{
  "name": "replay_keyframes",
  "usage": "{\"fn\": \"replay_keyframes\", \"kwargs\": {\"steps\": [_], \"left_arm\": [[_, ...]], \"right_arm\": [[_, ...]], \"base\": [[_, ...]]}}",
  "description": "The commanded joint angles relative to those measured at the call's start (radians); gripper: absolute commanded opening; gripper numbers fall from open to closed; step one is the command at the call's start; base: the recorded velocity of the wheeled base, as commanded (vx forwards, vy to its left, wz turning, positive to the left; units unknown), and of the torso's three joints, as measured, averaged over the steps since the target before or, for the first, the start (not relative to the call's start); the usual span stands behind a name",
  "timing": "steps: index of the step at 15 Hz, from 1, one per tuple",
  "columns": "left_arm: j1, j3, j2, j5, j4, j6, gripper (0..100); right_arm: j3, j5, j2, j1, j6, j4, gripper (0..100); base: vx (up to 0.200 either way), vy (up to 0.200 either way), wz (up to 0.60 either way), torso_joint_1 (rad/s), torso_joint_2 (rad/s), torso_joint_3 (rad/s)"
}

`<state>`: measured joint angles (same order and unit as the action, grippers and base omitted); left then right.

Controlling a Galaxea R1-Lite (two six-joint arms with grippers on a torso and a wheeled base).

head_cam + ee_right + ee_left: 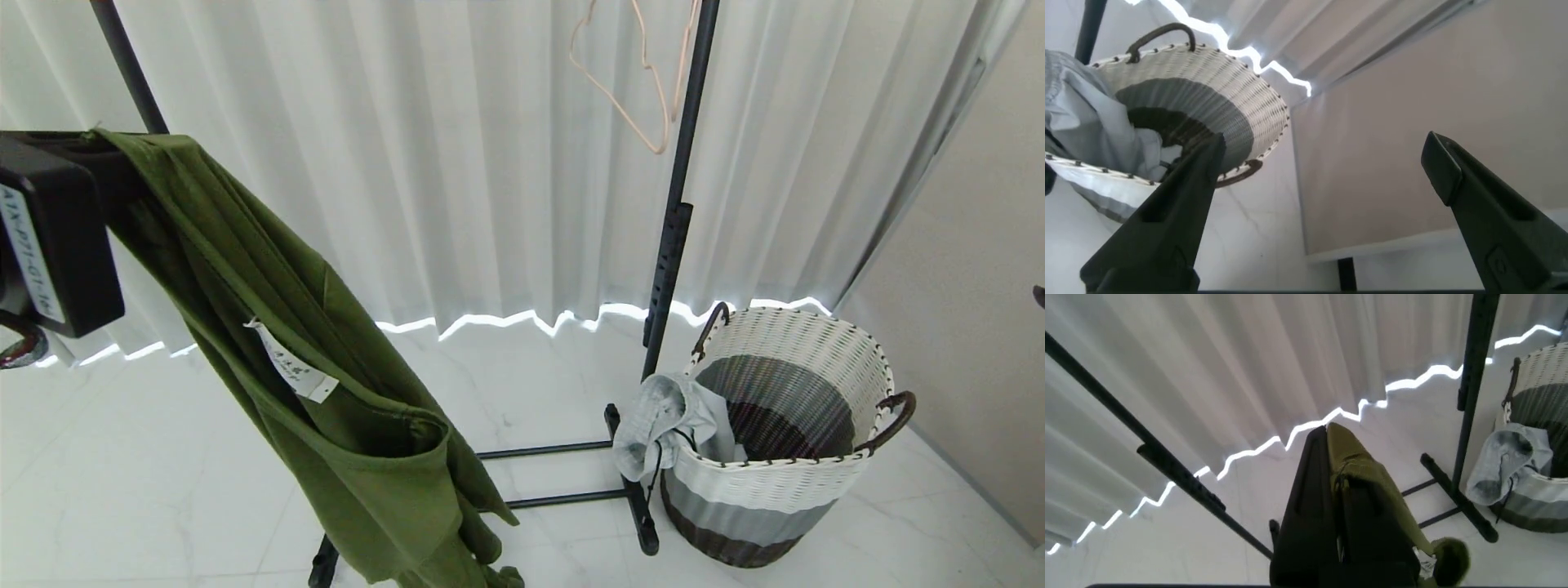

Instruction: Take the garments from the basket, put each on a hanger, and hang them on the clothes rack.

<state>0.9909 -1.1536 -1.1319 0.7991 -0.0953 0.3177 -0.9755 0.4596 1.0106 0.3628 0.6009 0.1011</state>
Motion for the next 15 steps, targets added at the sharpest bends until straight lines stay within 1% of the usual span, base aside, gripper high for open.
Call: {"fn": "replay_keyframes", "kwargs": {"steps": [1, 13, 15], "left_arm": [[0.0, 0.0, -0.005, -0.003, 0.0, 0.0, 0], [-0.001, 0.005, -0.012, -0.003, 0.0, 0.0, 0], [-0.001, 0.005, -0.017, -0.003, 0.0, 0.0, 0]], "right_arm": [[0.0, 0.001, -0.003, 0.001, 0.0, 0.0, 100], [0.0, 0.001, -0.007, 0.001, -0.003, 0.0, 100], [0.001, -0.002, -0.007, 0.001, -0.003, 0.0, 100]], "base": [[0.0, 0.0, 0.0, 0.0, 0.0, 0.0], [0.2, 0.0, 0.0, 0.001, 0.0, 0.004], [0.0, 0.0, 0.0, 0.0, 0.0, 0.0]]}}
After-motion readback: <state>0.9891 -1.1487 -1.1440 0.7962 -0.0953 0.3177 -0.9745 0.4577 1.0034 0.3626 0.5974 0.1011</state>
